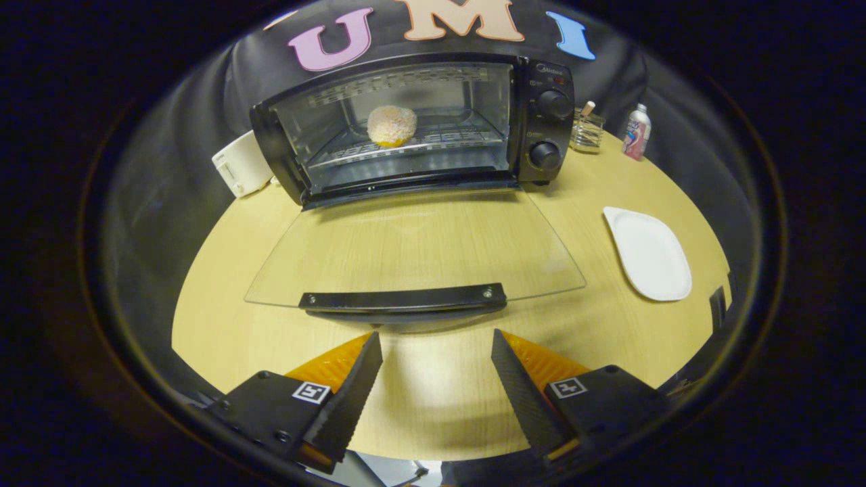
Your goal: Open the toaster oven, put the food inside, and close the toaster oven door.
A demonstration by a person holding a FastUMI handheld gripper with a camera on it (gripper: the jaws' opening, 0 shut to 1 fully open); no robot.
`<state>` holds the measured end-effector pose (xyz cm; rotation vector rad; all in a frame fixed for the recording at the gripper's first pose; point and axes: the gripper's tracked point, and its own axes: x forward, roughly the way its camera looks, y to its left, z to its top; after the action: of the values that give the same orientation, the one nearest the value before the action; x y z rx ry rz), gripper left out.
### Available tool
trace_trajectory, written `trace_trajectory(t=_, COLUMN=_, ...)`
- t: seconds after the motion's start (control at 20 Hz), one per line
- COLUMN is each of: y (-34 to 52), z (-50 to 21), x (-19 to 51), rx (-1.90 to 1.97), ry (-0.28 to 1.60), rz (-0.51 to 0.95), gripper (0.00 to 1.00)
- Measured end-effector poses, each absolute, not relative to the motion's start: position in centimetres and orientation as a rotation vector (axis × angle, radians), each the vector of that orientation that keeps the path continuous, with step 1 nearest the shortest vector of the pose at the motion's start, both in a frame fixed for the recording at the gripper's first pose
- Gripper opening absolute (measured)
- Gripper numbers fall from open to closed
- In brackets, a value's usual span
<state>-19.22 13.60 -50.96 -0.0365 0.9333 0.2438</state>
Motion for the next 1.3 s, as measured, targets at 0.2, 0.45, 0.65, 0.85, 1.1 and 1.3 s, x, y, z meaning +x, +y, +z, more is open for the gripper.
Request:
trace_trajectory(t=0.2, y=13.9, z=-49.7, x=-18.9, rx=-0.031, ry=0.896, rz=0.254, gripper=1.0)
trace_trajectory(t=0.45, y=14.4, z=-46.6, x=-18.1, rx=-0.007, ry=0.821, rz=0.274, gripper=1.0)
trace_trajectory(t=0.65, y=15.0, z=-43.9, x=-16.5, rx=0.029, ry=0.742, rz=0.274, gripper=1.0)
trace_trajectory(t=0.85, y=15.9, z=-40.2, x=-13.0, rx=0.063, ry=0.659, rz=0.271, gripper=1.0)
trace_trajectory(t=1.1, y=17.1, z=-37.0, x=-9.1, rx=0.107, ry=0.593, rz=0.266, gripper=1.0)
trace_trajectory(t=1.3, y=17.0, z=-35.9, x=-8.0, rx=0.126, ry=0.568, rz=0.249, gripper=1.0)
